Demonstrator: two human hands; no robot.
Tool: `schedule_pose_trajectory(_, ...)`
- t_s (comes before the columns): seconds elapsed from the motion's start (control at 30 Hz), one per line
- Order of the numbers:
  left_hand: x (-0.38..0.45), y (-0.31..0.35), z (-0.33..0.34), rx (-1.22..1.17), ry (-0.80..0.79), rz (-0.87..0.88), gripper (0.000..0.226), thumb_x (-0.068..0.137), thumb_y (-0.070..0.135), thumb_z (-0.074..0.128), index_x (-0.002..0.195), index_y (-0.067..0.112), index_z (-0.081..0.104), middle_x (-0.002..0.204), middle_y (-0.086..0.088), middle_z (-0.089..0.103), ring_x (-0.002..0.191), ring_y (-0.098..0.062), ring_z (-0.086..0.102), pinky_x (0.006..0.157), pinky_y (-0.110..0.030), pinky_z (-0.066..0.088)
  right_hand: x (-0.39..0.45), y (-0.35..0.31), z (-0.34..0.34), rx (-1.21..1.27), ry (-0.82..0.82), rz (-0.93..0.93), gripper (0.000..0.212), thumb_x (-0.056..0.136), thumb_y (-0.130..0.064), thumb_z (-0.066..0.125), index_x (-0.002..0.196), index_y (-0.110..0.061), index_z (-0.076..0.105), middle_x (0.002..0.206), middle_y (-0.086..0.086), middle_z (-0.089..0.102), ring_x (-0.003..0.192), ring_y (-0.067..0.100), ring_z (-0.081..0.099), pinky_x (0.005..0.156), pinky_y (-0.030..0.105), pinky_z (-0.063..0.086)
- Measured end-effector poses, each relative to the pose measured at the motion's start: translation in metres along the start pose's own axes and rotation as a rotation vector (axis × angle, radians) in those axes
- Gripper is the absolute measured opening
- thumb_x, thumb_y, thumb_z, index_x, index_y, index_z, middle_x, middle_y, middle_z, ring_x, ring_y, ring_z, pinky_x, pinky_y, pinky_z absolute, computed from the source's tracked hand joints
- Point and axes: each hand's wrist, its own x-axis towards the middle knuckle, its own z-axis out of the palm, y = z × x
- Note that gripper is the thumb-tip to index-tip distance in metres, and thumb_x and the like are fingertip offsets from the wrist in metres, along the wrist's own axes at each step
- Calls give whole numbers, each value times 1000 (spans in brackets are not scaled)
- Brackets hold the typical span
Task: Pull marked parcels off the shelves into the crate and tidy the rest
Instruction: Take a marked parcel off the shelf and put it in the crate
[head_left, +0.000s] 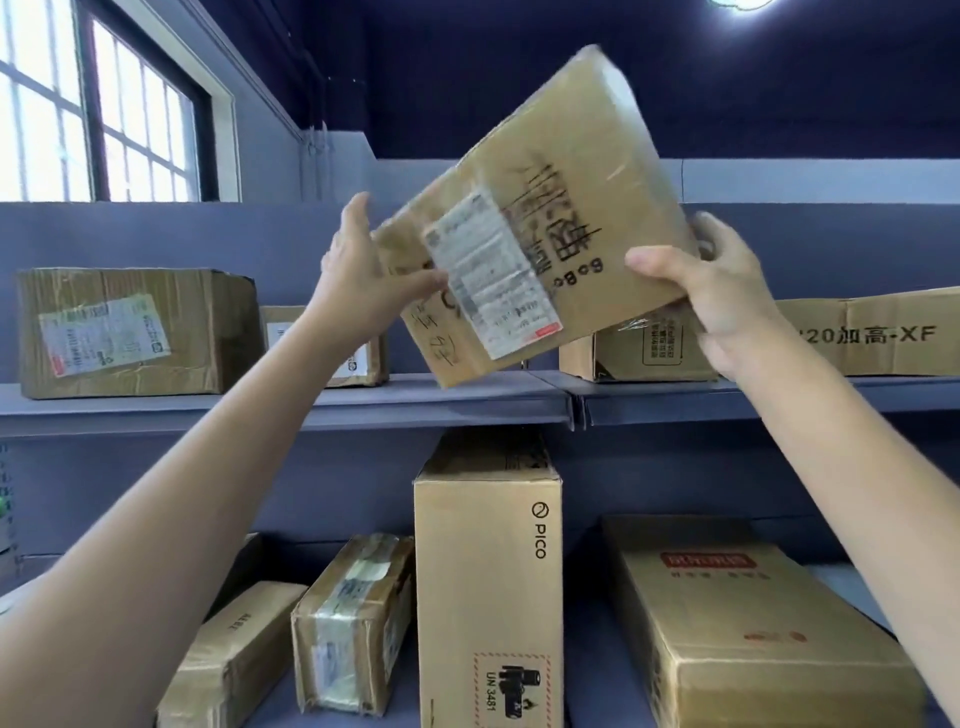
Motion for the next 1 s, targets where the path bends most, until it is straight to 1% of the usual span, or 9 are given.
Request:
schedule_pose_trajectory(0.03, -2, -8, -1, 1, 15, -58, 101, 75, 31, 75, 147, 22, 5, 153, -5, 19, 140, -23, 19, 112, -48, 26, -4, 4, -4, 192, -17, 88, 79, 61, -30, 78, 129, -10, 44, 120, 4, 59, 109, 21, 59, 83, 37, 55)
schedule_pose_trajectory(0.1, -8, -19, -3, -101, -15, -187, 108, 72, 42, 75, 148, 24, 1, 155, -4, 16, 142, -23, 18, 114, -47, 22, -15, 13, -8, 465, -5, 205, 36, 78, -18, 67, 111, -11, 56, 101, 5, 67, 100, 21, 62, 75, 36, 57)
schedule_pose_trajectory(0.17, -18, -22, -3, -317, -151, -275, 106, 63, 54, 76, 145, 27, 15, 147, -2, 36, 133, -20, 37, 111, -51, 27, -29, 27, -8, 634, -8, 296, 19, 77, -13, 63, 96, -14, 59, 90, 6, 69, 96, 23, 63, 81, 44, 55)
schedule_pose_trajectory(0.27, -29, -23, -1, -486, -316, -256, 82, 53, 52, 70, 127, 30, 41, 113, 8, 63, 103, -15, 59, 102, -55, 39, -44, 46, -7, 714, -103, 377, 36, 68, -15, 66, 104, -14, 57, 111, 13, 64, 107, 32, 60, 89, 53, 50)
schedule_pose_trajectory(0.43, -36, -39, -5, -616, -342, -188, 79, 58, 34, 69, 131, 16, 42, 120, -5, 62, 110, -28, 59, 98, -55, 42, -53, 67, -8, 565, -299, 480, 85, 27, -31, 94, 106, -20, 63, 109, 13, 68, 108, 39, 59, 83, 54, 48)
schedule_pose_trajectory(0.57, -41, -47, -16, -690, -296, -156, 69, 55, 27, 69, 120, 12, 50, 108, -3, 66, 97, -23, 63, 80, -41, 55, -58, 67, -9, 315, -450, 459, 87, 27, -44, 91, 108, -28, 63, 111, 2, 70, 108, 24, 60, 91, 51, 42)
schedule_pose_trajectory(0.7, -48, -52, -27, -703, -197, -164, 60, 51, 19, 70, 109, 13, 58, 94, 2, 71, 81, -16, 67, 61, -30, 54, -55, 48, -5, 300, -349, 304, 92, 28, -49, 89, 111, -24, 58, 106, -1, 69, 104, 21, 61, 87, 41, 48)
schedule_pose_trajectory(0.83, -56, -48, -35, -720, -2, -187, 73, 61, 4, 71, 129, 8, 46, 99, -1, 68, 79, -11, 68, 62, -26, 54, -57, 41, -6, 363, -259, 286, 98, 37, -44, 88, 124, -30, 46, 107, -4, 65, 96, 16, 62, 72, 34, 53)
schedule_pose_trajectory(1.0, -56, -32, -36, -844, 208, -222, 70, 79, 3, 69, 136, 5, 29, 108, -4, 60, 85, -12, 69, 77, -33, 57, -93, 51, 16, 449, -344, 349, 70, 31, -43, 90, 95, -24, 69, 94, 1, 71, 85, 14, 68, 68, 30, 57)
